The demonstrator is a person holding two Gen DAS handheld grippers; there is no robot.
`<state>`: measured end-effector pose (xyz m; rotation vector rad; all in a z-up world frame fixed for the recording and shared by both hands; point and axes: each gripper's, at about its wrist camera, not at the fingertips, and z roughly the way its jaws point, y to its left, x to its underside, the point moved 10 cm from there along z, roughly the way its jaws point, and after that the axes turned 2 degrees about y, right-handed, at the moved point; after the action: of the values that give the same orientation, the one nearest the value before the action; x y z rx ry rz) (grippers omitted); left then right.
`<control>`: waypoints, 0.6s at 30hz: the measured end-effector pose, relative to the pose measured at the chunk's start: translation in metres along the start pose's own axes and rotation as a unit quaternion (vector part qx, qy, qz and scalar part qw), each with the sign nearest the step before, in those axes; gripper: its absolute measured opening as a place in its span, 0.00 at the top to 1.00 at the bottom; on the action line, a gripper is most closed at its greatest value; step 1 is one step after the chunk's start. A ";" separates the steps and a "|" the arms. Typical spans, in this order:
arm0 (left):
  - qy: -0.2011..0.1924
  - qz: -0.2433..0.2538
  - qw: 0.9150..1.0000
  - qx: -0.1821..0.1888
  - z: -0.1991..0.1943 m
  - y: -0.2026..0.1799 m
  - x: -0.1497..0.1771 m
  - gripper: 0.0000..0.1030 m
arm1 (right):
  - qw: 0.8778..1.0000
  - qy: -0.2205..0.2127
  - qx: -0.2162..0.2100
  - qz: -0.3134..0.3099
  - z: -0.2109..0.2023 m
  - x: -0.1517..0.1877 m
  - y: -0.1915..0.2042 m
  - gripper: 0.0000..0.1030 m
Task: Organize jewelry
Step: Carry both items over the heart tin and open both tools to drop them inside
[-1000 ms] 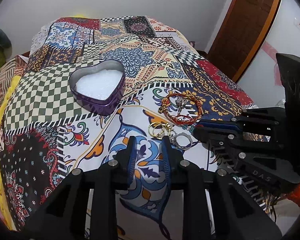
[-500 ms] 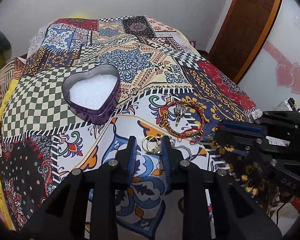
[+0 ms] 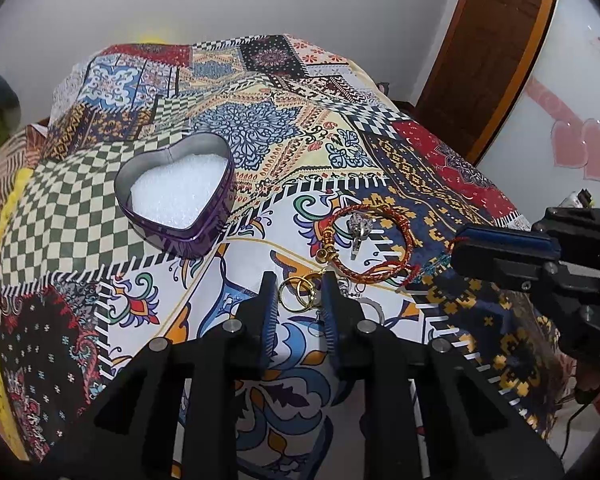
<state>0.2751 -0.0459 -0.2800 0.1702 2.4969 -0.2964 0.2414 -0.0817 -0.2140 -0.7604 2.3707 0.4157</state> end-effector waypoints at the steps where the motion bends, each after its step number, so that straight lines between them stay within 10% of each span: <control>1: -0.002 0.003 1.000 -0.002 -0.001 -0.001 0.000 0.80 | 1.000 -0.002 0.001 0.000 -0.001 -0.001 0.000 0.93; 18: -0.063 0.001 0.998 -0.028 -0.064 0.008 -0.023 0.80 | 0.999 -0.050 0.008 -0.007 -0.027 -0.041 0.009 0.93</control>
<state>0.2589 -0.0238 -0.2172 0.1265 2.3763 -0.2301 0.2502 -0.0695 -0.1661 -0.7328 2.2712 0.4190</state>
